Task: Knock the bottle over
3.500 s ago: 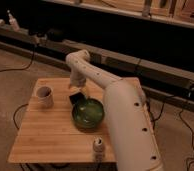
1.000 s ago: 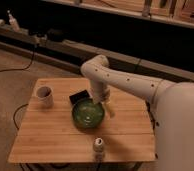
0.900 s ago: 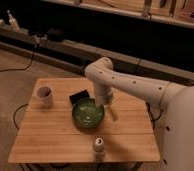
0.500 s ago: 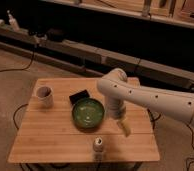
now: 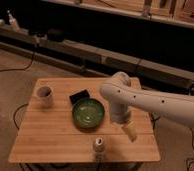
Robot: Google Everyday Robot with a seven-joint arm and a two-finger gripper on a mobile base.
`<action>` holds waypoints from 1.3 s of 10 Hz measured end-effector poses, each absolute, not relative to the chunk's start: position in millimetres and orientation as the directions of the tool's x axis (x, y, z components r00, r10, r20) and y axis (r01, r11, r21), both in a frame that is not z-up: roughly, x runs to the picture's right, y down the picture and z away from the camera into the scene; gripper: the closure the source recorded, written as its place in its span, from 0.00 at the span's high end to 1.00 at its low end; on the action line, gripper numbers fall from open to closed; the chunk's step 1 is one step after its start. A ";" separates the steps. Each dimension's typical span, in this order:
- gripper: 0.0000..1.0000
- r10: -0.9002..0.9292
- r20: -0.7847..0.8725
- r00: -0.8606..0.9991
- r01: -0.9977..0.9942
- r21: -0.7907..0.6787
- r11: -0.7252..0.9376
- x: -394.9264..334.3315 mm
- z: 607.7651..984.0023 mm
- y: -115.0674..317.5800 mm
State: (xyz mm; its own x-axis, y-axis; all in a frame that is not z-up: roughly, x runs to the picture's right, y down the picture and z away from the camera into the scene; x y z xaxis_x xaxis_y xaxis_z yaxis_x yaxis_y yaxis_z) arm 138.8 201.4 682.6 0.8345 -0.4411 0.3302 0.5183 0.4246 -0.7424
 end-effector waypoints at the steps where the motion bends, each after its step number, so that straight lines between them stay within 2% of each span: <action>1: 0.80 -0.442 0.329 0.835 0.518 -0.742 0.425 139.4 682.8 201.1; 4: 0.80 -0.376 0.375 0.847 0.522 -0.723 0.454 138.4 683.2 220.0; 7: 0.80 -0.294 0.403 0.867 0.497 -0.743 0.449 159.3 666.4 256.2; 8: 0.77 -0.278 0.405 0.871 0.490 -0.752 0.440 167.9 659.0 265.5; 9: 0.71 -0.267 0.409 0.872 0.488 -0.752 0.443 170.1 654.8 269.0; 13: 0.26 -0.172 0.470 0.866 0.489 -0.717 0.497 165.9 626.8 295.0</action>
State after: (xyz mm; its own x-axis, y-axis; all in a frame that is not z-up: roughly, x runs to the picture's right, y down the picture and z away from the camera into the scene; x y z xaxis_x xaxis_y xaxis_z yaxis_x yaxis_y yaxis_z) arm 165.9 295.0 626.8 0.8656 -0.1725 0.4701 0.4886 0.4970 -0.7171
